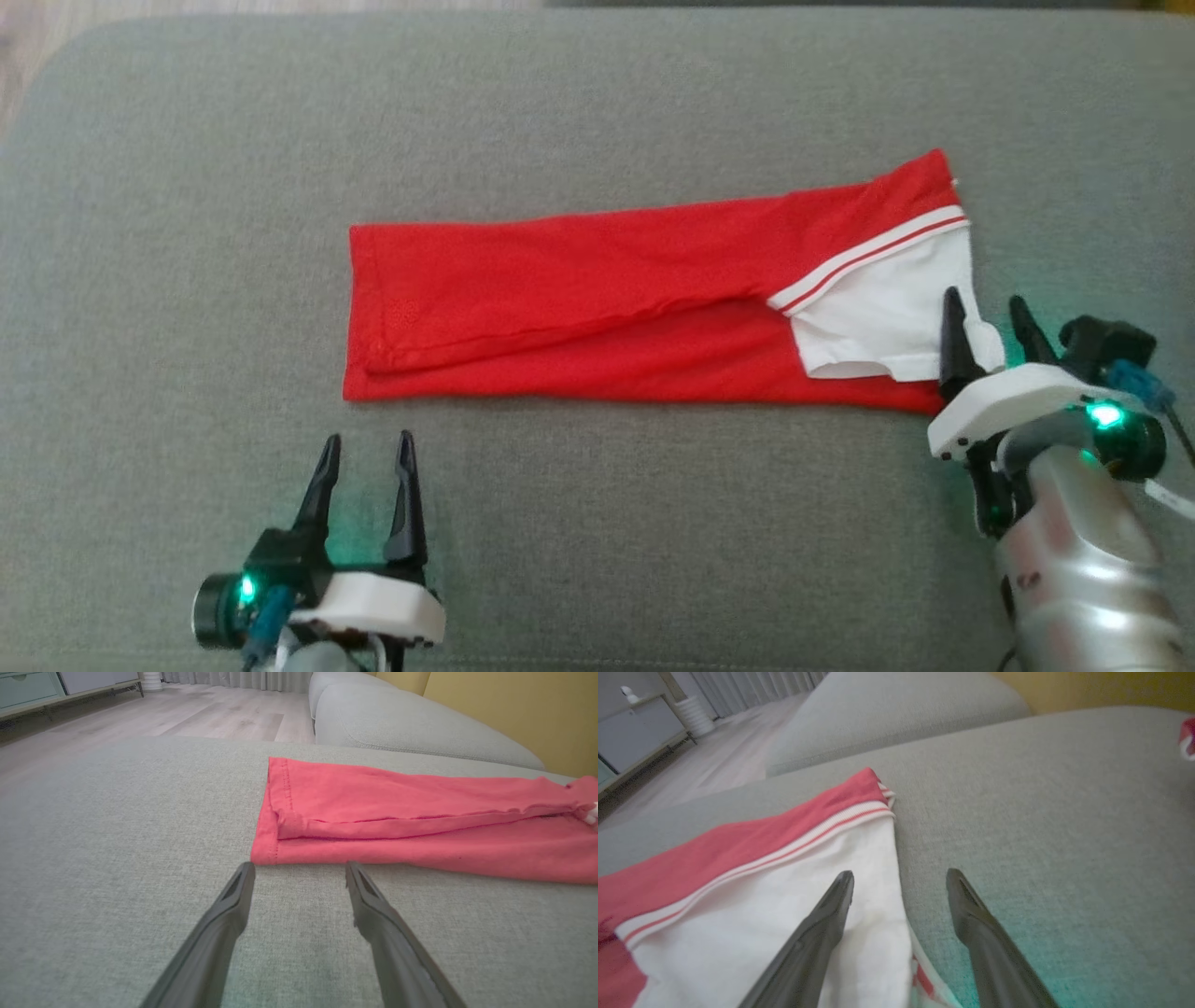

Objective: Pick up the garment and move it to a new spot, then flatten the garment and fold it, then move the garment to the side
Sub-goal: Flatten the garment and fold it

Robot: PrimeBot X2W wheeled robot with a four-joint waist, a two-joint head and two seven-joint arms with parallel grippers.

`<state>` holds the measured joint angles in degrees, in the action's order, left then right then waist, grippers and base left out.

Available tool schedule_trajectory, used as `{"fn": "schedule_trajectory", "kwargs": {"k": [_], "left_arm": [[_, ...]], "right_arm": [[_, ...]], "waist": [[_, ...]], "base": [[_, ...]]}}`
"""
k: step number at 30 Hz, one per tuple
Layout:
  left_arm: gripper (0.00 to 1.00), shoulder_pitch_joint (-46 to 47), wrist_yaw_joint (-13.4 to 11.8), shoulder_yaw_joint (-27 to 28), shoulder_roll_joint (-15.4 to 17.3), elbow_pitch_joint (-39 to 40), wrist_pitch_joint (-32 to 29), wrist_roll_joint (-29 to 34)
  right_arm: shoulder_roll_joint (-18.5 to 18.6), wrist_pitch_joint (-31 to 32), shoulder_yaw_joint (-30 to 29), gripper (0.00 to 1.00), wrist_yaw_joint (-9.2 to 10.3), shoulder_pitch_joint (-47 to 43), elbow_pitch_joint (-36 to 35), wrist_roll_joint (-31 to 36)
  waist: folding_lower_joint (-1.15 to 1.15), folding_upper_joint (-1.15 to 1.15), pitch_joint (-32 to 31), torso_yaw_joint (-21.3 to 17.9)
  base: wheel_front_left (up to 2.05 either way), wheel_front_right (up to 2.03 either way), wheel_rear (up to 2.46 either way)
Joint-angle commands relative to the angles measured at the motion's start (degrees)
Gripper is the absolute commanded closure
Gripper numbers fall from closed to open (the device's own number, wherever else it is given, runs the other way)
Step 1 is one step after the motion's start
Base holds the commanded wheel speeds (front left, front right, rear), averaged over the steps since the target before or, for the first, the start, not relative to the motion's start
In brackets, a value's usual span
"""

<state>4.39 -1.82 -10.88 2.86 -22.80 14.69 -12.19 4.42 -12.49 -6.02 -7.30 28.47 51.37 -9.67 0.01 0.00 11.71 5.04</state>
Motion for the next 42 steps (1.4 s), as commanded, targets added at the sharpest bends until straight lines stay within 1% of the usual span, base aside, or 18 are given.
{"fn": "schedule_trajectory", "kwargs": {"k": [1, 3, 5, 13, 14, 15, 16, 17, 19, 23, 25, 28, 30, 33, 36, 37, 38, 42], "left_arm": [[0.00, 2.1, -0.1, 1.3, 0.0, 1.2, 0.3, -0.6], [0.00, 2.7, 0.0, 1.0, 0.0, 1.1, 0.3, -1.0], [0.00, 3.1, -0.1, 1.1, 0.0, 1.0, 0.3, -1.2], [0.00, 3.8, -0.1, 1.3, 0.0, 1.0, 0.3, -0.6], [0.00, 3.8, 0.0, 1.2, 0.0, 0.9, 0.3, -0.6], [0.00, 3.8, 0.1, 1.1, 0.0, 0.8, 0.3, -0.6], [0.00, 3.8, 0.1, 1.0, 0.0, 0.8, 0.3, -0.6], [0.00, 3.7, 0.1, 0.9, 0.0, 0.7, 0.3, -0.7], [0.00, 3.6, 0.1, 0.8, 0.0, 0.7, 0.3, -0.8], [0.00, 2.6, 0.5, 0.7, 0.0, 0.1, 0.3, -0.7], [0.00, 1.8, 0.8, 0.7, 0.0, -0.2, 0.3, -0.6], [0.00, 0.8, 1.3, 0.5, 0.0, -0.7, 0.3, -0.5], [0.00, 0.2, 1.5, 0.1, 0.0, -1.0, 0.3, -0.6], [0.00, 0.0, 1.8, -1.1, 0.0, -1.5, 0.3, -1.0], [0.00, 0.3, 1.8, -3.1, 0.0, -2.0, 0.3, -1.6], [0.00, 0.4, 1.9, -3.8, 0.0, -2.1, 0.3, -1.9], [0.00, 0.4, 1.9, -3.8, 0.0, -2.1, 0.3, -1.9], [0.00, 0.8, 1.8, -6.2, 0.0, -2.1, 0.3, -2.7]], "right_arm": [[0.1, 0.2, 1.1, 0.00, -0.19, 1.9, -0.4, 0.9], [-0.1, 0.8, 0.7, 0.00, -0.19, 3.1, 1.8, 0.8], [-0.4, 1.0, 1.6, 0.00, -0.19, 3.9, 3.6, 0.0], [-1.2, 1.5, 10.5, 0.00, -0.19, 3.8, 6.1, -8.7], [-1.2, 2.0, 12.1, 0.00, -0.19, 3.6, 6.5, -10.8], [-1.0, 2.0, 12.7, 0.22, -0.19, 3.5, 6.6, -11.7], [-0.7, 1.7, 12.9, 0.71, -0.19, 3.5, 6.7, -12.6], [-0.2, 1.1, 12.8, 1.00, -0.19, 3.5, 6.8, -13.3], [0.9, -0.2, 12.5, 1.00, -0.19, 3.7, 6.9, -14.0], [3.6, -2.1, 10.1, 1.00, -0.19, 3.8, 6.6, -14.7], [5.3, -2.4, 9.1, 1.00, -0.19, 3.6, 5.6, -14.1], [6.7, -2.5, 7.9, 1.00, -0.19, 3.3, 1.0, -13.0], [6.1, -2.5, 8.1, 1.00, -0.19, 2.9, -3.1, -12.5], [3.7, -2.5, 11.2, 1.00, -0.19, 2.4, -9.1, -12.6], [1.7, -2.5, 16.5, 1.00, -0.19, 1.8, -13.4, -13.8], [1.1, -2.5, 18.7, 1.00, -0.19, 1.6, -14.2, -14.6], [1.1, -2.5, 18.7, 1.00, -0.19, 1.6, -14.2, -14.6], [-0.2, -1.4, 26.6, 1.00, -0.19, 1.2, -15.9, -18.1]], "waist": [[-0.01, 0.00, 1.3, 0.9], [-0.01, 0.00, 2.1, 1.3], [-0.01, 0.00, 2.6, 1.5], [-0.01, 0.00, 3.0, 1.2], [-0.01, 0.00, 2.8, 1.2], [-0.01, 0.00, 2.8, 1.2], [-0.01, 0.00, 2.6, 1.2], [-0.01, 0.00, 2.5, 1.2], [-0.01, 0.00, 2.0, 1.1], [-0.01, 0.00, 0.3, 0.6], [-0.01, 0.00, -0.8, 0.1], [-0.01, 0.00, -2.1, -0.6], [-0.01, 0.00, -2.8, -1.0], [-0.01, 0.00, -3.4, -1.0], [-0.01, 0.00, -3.7, 0.3], [-0.01, 0.00, -3.8, 1.1], [-0.01, 0.00, -3.8, 1.1], [-0.01, 0.00, -3.6, 5.2]], "base": [[0.00, 0.00, 0.00], [0.00, 0.00, 0.00], [0.00, 0.00, 0.00], [0.00, 0.00, 0.00], [0.00, 0.00, 0.00], [0.00, 0.00, 0.00], [0.00, 0.00, 0.00], [0.00, 0.00, 0.00], [0.00, 0.00, 0.00], [0.00, 0.00, 0.00], [0.00, 0.00, 0.00], [0.00, 0.00, 0.00], [0.00, 0.00, 0.00], [0.00, 0.00, 0.00], [0.00, 0.00, 0.00], [0.00, 0.00, 0.00], [0.00, 0.00, 0.00], [0.00, 0.00, 0.00]]}}
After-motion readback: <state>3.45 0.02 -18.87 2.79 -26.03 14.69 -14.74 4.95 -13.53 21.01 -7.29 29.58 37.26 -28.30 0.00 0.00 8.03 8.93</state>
